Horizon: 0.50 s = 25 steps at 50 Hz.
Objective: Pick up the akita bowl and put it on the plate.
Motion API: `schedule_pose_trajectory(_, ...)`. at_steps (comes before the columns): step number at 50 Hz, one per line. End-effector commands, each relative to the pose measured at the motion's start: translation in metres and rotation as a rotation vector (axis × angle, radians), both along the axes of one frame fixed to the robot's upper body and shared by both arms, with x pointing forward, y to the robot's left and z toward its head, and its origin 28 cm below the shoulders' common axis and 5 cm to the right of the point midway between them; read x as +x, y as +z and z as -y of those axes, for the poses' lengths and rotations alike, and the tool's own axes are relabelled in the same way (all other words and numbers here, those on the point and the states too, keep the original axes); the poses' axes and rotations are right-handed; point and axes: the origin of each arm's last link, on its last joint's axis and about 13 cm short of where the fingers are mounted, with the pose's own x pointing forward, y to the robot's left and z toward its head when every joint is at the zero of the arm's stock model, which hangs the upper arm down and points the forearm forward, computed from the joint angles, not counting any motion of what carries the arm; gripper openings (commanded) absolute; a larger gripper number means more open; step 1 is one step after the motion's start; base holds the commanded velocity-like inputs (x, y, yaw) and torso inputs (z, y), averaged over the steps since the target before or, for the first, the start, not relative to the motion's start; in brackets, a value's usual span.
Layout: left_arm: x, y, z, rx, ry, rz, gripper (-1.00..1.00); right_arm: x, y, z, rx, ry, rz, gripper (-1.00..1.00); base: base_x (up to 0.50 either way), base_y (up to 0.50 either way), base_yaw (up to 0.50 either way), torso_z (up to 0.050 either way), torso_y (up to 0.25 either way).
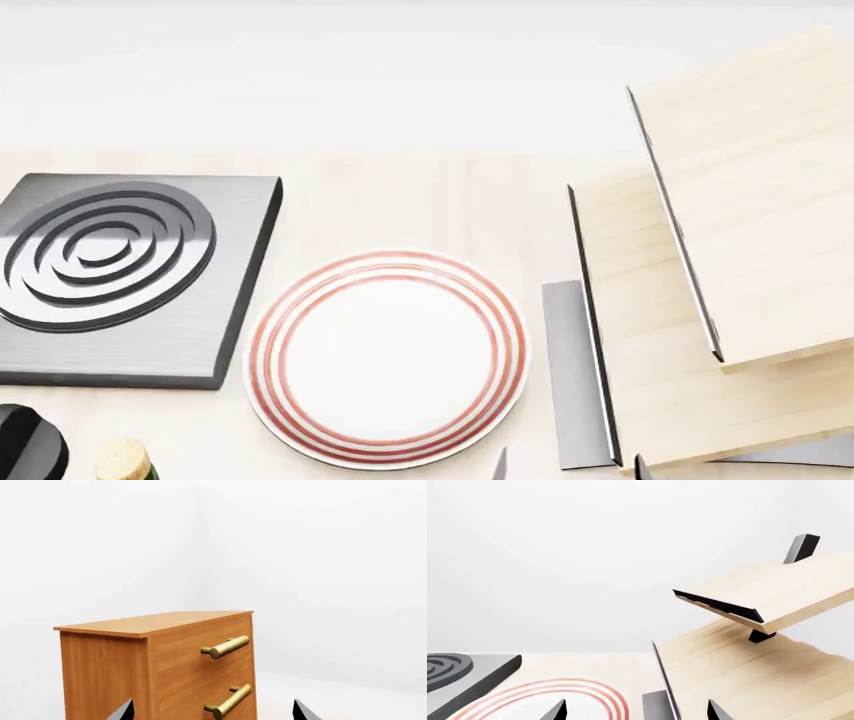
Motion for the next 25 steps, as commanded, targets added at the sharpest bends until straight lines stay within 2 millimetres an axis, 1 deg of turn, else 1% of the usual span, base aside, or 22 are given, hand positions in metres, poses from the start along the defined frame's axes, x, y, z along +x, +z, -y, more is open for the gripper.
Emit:
schedule_pose_trajectory(1,-0.0041,0.0032,-0.0092,0.009,0.036,-0.043,1.00,0.0003,-0.0020,-0.0014,-0.005,0.004,-0.006,1.00,0.00,0.00,0.00,0.000,0.000)
schedule_pose_trajectory(3,-0.0043,0.0028,-0.0119,0.028,0.034,-0.070,1.00,-0.0001,-0.0018,-0.0016,-0.007,0.006,-0.005,1.00,0.00,0.00,0.00,0.000,0.000)
schedule_pose_trajectory(6,-0.0047,0.0032,-0.0151,0.011,0.034,-0.094,1.00,0.0011,-0.0033,-0.0020,-0.007,0.007,-0.011,1.00,0.00,0.00,0.00,0.000,0.000)
schedule_pose_trajectory(10,-0.0050,0.0025,-0.0130,0.020,-0.022,-0.143,1.00,0.0009,-0.0039,-0.0029,-0.009,0.010,-0.012,1.00,0.00,0.00,0.00,0.000,0.000)
schedule_pose_trajectory(12,-0.0047,0.0002,-0.0132,0.060,-0.011,-0.181,1.00,0.0008,-0.0042,-0.0032,-0.009,0.012,-0.013,1.00,0.00,0.00,0.00,0.000,0.000)
schedule_pose_trajectory(14,-0.0058,-0.0008,-0.0128,0.041,-0.041,-0.203,1.00,0.0012,-0.0053,-0.0034,-0.009,0.014,-0.016,1.00,0.00,0.00,0.00,0.000,0.000)
schedule_pose_trajectory(19,-0.0095,-0.0024,-0.0130,0.057,-0.052,-0.231,1.00,0.0019,-0.0060,-0.0034,-0.009,0.015,-0.021,1.00,0.00,0.00,0.00,0.000,0.000)
schedule_pose_trajectory(25,-0.0097,-0.0044,-0.0142,-0.006,-0.091,-0.295,1.00,0.0019,-0.0060,-0.0035,-0.009,0.015,-0.021,1.00,0.00,0.00,0.00,0.000,0.000)
